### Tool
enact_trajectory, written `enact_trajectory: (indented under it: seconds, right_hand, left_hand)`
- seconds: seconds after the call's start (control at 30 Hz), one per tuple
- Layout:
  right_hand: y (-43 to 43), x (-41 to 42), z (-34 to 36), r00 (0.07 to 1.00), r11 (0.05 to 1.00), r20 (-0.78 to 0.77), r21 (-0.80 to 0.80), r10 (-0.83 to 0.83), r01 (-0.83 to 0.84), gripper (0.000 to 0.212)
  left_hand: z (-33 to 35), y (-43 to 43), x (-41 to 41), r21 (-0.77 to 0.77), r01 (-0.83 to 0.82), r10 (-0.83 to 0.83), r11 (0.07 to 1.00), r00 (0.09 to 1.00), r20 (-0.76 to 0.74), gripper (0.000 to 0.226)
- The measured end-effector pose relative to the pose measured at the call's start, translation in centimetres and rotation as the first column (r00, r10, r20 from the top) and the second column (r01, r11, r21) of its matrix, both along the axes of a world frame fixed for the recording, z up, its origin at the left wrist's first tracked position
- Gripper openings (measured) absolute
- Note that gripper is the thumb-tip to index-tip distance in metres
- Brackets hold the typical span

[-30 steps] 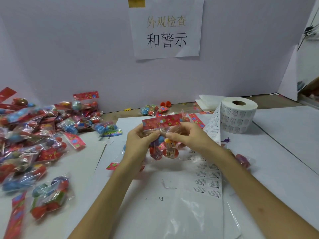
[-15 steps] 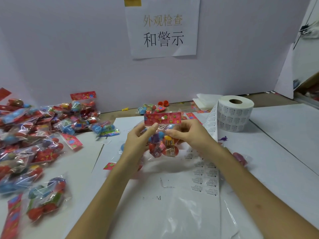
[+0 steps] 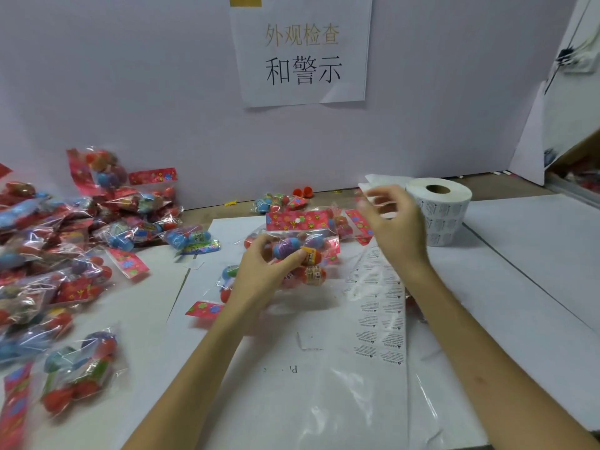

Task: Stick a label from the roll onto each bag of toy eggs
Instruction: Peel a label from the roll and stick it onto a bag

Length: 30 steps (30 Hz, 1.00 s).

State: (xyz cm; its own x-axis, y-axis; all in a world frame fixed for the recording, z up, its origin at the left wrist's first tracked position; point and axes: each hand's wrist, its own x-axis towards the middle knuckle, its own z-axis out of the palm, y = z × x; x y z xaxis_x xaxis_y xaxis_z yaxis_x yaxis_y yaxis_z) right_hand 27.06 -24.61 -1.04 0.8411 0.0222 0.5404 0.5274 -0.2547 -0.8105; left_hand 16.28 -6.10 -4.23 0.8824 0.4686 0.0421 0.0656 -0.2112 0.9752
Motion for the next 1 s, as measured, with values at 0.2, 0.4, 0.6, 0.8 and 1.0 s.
enact_trajectory:
  seconds: [0.2,0.4,0.6,0.8,1.0]
  right_hand:
    - [-1.8,2.5,-1.1,0.93,0.963,-0.271,0.038,-0.249,0.268,0.066]
    - [-0.9,2.4,-1.9,0.858,0.983,-0.513,0.149,-0.018,0.11,0.07]
    - [-0.2,0.9,-1.7,0.713,0.963,-0.663,0.048,0.228,-0.264,0.009]
    - [-0.1,0.9,-0.8,0.735,0.922,-0.561,0.291,0.381,-0.256,0.009]
    - [-0.6,1.1,-0.4,0.664,0.79,-0.506,0.573,0.551,-0.22,0.015]
  left_hand:
    - [-0.1,0.0,-0.1,0.225,-0.144,0.141,0.964,0.99,0.027,0.081]
    - [-0.1,0.2,0.2,0.263,-0.201,0.186,0.944,0.979,0.081,0.071]
    - [-0.5,-0.2,0.1,0.448,-0.23,0.178,0.864,0.972,0.154,0.059]
    - [0.2,-0.8,-0.2,0.335,-0.109,0.023,0.936,0.968,0.25,0.037]
    - [0.7,-1.7,-0.6,-0.083,0.306,-0.311,0.949,0.948,-0.064,0.072]
